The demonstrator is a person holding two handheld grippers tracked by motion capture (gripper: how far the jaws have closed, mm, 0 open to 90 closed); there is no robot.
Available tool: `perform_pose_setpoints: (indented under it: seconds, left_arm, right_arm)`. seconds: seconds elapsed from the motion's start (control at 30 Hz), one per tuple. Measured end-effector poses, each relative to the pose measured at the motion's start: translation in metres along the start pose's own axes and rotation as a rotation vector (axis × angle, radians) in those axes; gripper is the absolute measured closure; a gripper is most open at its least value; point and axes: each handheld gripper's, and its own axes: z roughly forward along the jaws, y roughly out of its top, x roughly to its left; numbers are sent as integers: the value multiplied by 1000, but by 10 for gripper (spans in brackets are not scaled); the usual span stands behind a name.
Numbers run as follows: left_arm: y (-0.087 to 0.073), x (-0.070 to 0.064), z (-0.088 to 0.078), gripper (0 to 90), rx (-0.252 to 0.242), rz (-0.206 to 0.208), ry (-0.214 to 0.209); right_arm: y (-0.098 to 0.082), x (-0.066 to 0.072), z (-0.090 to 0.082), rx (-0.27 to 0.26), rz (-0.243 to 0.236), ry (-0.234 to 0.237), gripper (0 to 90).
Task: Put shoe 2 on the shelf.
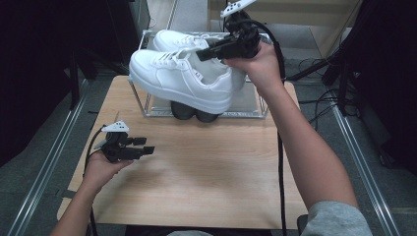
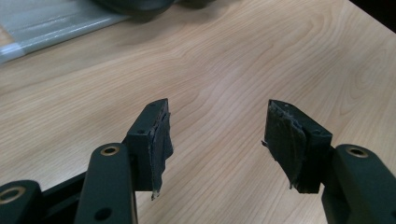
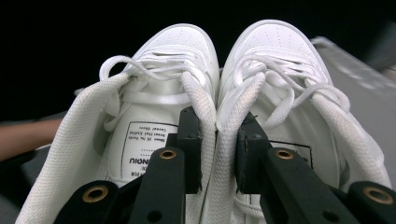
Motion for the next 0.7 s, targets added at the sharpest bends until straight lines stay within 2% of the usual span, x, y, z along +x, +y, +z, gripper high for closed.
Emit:
perform_pose_setpoints:
  seconds: [0.2,0.27,0.37,0.57,0.7]
  left_arm:
    - [0,-1,2,415,26,1,-13]
    - [0,-2,4,415,39,15,-29]
    - [0,-4,6,412,52,37,-40]
    - [0,-7,9,408,66,54,-47]
    - [0,-7,9,407,64,59,-58]
  right_arm:
    - [12,-23,12,51,166,-196,769]
    - [13,-32,17,58,208,-250,769]
    - [15,-41,27,56,243,-338,769]
    - [19,-56,54,68,355,-537,772]
    - [19,-67,65,30,436,-591,770]
